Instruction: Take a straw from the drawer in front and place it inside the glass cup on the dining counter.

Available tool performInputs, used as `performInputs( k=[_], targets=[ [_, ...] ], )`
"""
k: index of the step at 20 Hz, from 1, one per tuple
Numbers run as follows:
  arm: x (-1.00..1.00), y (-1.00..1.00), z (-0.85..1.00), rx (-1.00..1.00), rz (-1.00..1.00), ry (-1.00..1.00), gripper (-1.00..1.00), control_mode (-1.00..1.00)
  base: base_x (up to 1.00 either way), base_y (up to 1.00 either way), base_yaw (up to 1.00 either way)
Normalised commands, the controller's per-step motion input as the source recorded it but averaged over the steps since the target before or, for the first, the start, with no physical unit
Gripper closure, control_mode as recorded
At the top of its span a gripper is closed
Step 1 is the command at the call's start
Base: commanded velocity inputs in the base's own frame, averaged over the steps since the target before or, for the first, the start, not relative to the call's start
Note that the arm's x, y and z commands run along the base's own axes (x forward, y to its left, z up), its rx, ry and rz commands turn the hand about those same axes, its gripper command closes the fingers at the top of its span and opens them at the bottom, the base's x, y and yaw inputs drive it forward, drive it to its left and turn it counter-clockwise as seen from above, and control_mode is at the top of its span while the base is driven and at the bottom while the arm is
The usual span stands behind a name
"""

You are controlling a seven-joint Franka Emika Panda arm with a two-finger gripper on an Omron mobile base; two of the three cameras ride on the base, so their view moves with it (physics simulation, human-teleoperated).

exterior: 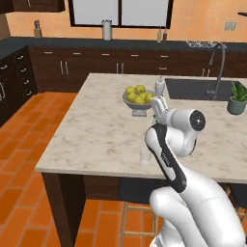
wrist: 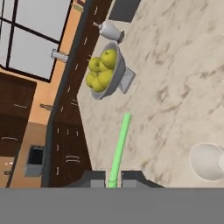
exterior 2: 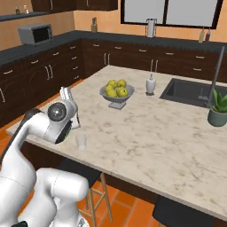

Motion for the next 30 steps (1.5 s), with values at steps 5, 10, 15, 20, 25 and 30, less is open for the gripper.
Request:
performInputs(
  k=[5,10,15,20,25,30],
  targets=[
    [0.16,-0.26,0.07,0.15,0.14,-0.04,1.0,-1.0,0.0,0.0,0.0],
    [0.09,-0.02,0.08,0.01,0.13,0.09,1.0,-1.0,0.0,0.0,0.0],
    [0.02,0.0,-0.02,0.0,0.28,0.0,1.0,-1.0,0.0,0.0,0.0],
    [0.2,0.0,0.0,0.01,0.27,0.0,1.0,-1.0,0.0,0.0,0.0],
    [0.34,0.0,0.0,0.01,0.18,0.0,1.0,-1.0,0.0,0.0,0.0],
    [0.28,0.03,-0.02,0.04,0.1,0.0,1.0,-1.0,0.0,0.0,0.0]
  ],
)
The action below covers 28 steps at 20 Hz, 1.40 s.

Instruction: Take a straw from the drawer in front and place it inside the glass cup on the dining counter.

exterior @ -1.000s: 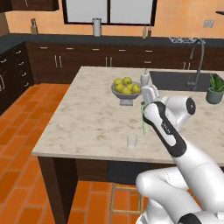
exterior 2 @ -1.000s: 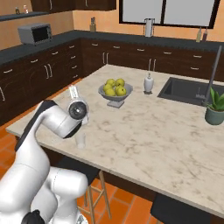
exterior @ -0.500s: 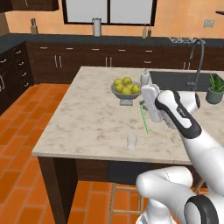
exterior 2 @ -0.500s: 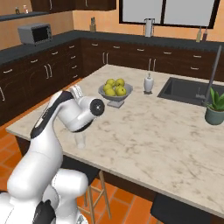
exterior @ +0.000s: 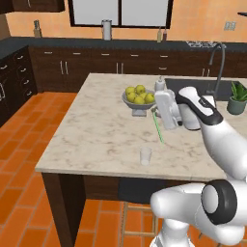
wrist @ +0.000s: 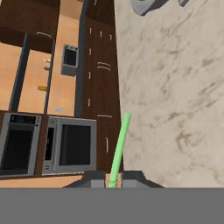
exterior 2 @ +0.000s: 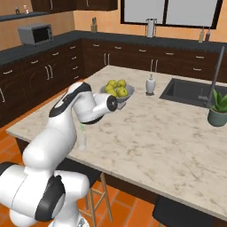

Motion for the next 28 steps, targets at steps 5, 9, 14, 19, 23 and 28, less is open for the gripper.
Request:
performInputs(
  k=[5,9,14,19,23,28],
  targets=[
    [0.13,0.36,-0.01,0.01,0.0,0.0,1.0,-1.0,0.0,0.0,0.0],
    [0.0,0.33,-0.1,0.0,0.0,0.01,1.0,-1.0,0.0,0.0,0.0],
    [0.01,0.0,-0.25,0.0,0.0,0.0,1.0,-1.0,0.0,0.0,0.0],
    [0.11,0.0,-0.25,0.0,0.0,0.0,1.0,-1.0,0.0,0.0,0.0],
    [0.1,0.0,-0.21,0.0,0.0,0.0,1.0,-1.0,0.0,0.0,0.0],
    [0.07,0.0,-0.29,0.0,0.0,0.0,1.0,-1.0,0.0,0.0,0.0]
  ],
)
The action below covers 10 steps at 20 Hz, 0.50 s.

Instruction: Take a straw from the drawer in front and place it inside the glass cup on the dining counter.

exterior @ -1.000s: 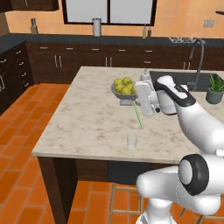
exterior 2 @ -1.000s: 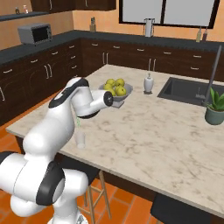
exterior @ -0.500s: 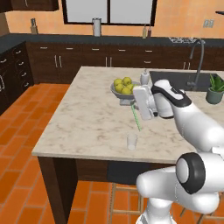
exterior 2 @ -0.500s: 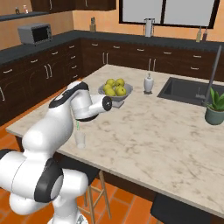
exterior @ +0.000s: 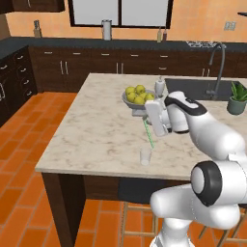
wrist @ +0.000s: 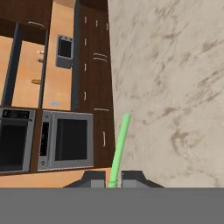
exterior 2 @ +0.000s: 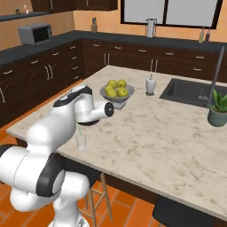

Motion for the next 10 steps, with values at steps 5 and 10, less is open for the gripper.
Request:
performInputs(
  k=[5,10],
  targets=[
    [0.1,0.03,-0.28,0.0,0.0,0.0,1.0,-1.0,0.0,0.0,0.0],
    [0.14,0.11,-0.23,0.0,0.0,0.0,1.0,-1.0,0.0,0.0,0.0]
  ],
)
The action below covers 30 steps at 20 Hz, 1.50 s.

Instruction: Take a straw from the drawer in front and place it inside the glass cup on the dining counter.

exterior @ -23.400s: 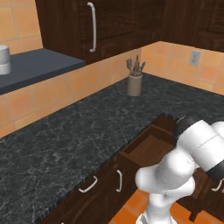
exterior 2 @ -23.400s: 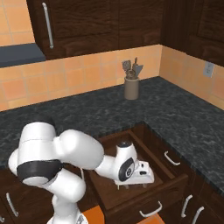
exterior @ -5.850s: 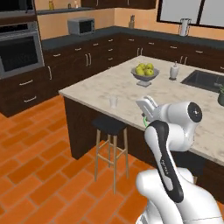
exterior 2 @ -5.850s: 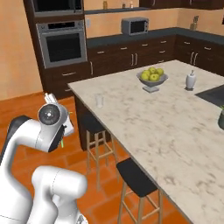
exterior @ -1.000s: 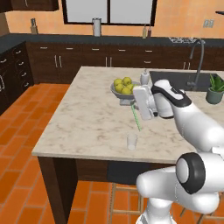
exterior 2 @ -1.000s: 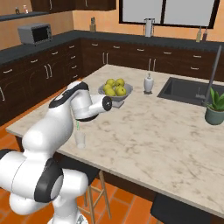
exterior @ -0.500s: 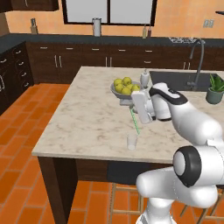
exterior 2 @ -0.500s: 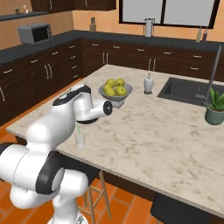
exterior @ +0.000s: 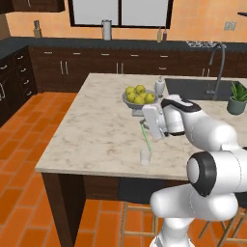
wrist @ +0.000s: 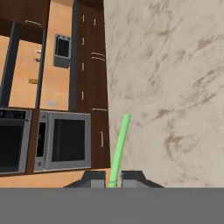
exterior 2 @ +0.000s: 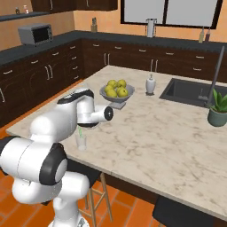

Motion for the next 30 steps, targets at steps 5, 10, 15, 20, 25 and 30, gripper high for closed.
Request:
performInputs(
  k=[5,10,15,20,25,30],
  targets=[
    [0.15,0.09,-0.15,0.0,0.0,0.0,1.0,-1.0,0.0,0.0,0.0],
    [0.18,0.04,-0.07,0.02,0.0,0.0,1.0,-1.0,0.0,0.0,0.0],
    [0.2,0.0,-0.1,0.04,0.0,-0.01,1.0,-1.0,0.0,0.0,0.0],
    [0.24,0.0,-0.19,0.06,0.02,-0.03,1.0,-1.0,0.0,0.0,0.0],
    [0.13,0.0,-0.23,0.06,0.05,-0.07,1.0,-1.0,0.0,0.0,0.0],
    [-0.08,-0.21,-0.09,0.08,0.05,-0.14,1.0,-1.0,0.0,0.0,0.0]
  ],
)
